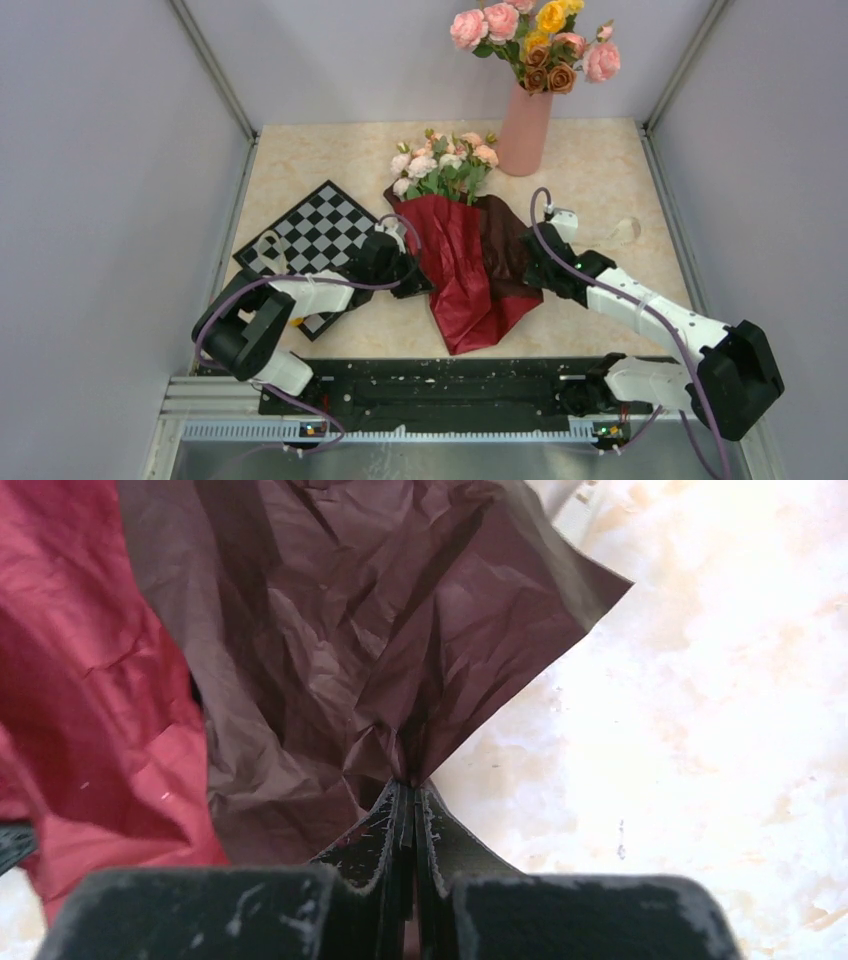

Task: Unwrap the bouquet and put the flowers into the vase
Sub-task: Unfold the wrapping paper at the center of the board.

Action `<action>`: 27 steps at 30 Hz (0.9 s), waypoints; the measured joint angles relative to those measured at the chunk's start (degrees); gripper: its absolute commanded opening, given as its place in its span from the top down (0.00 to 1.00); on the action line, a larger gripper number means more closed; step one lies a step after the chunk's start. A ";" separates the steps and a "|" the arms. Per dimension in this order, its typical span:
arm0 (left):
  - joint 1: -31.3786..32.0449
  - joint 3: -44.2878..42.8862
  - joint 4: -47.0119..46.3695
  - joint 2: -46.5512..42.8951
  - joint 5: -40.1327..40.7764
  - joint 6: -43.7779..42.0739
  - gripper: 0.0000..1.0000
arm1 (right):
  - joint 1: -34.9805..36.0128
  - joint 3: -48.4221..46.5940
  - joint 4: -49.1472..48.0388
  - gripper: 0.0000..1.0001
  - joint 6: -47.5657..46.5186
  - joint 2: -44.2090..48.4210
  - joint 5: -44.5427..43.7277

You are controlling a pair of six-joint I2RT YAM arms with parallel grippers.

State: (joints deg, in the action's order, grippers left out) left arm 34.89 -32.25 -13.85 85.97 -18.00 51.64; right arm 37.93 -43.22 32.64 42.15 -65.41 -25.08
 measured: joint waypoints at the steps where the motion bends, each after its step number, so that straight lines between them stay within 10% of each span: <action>1: -0.09 0.00 0.50 -0.13 0.31 -0.37 1.00 | -0.85 0.55 0.00 0.92 -0.07 0.04 0.13; 7: -0.52 0.00 2.78 -0.57 1.42 -1.31 1.00 | -5.46 3.02 0.00 0.80 0.07 0.04 0.50; 15: -0.68 0.00 4.07 -1.51 1.99 -2.27 1.00 | -7.87 3.48 3.06 0.39 0.31 1.03 -1.62; 27: -0.68 0.00 4.04 -1.51 1.88 -2.32 1.00 | -8.04 -2.67 -3.26 0.52 -9.25 10.49 16.83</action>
State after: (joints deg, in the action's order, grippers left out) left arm 34.22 -32.25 -9.80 84.47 -16.12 49.32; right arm 29.89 -45.89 29.39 32.91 -54.92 -8.25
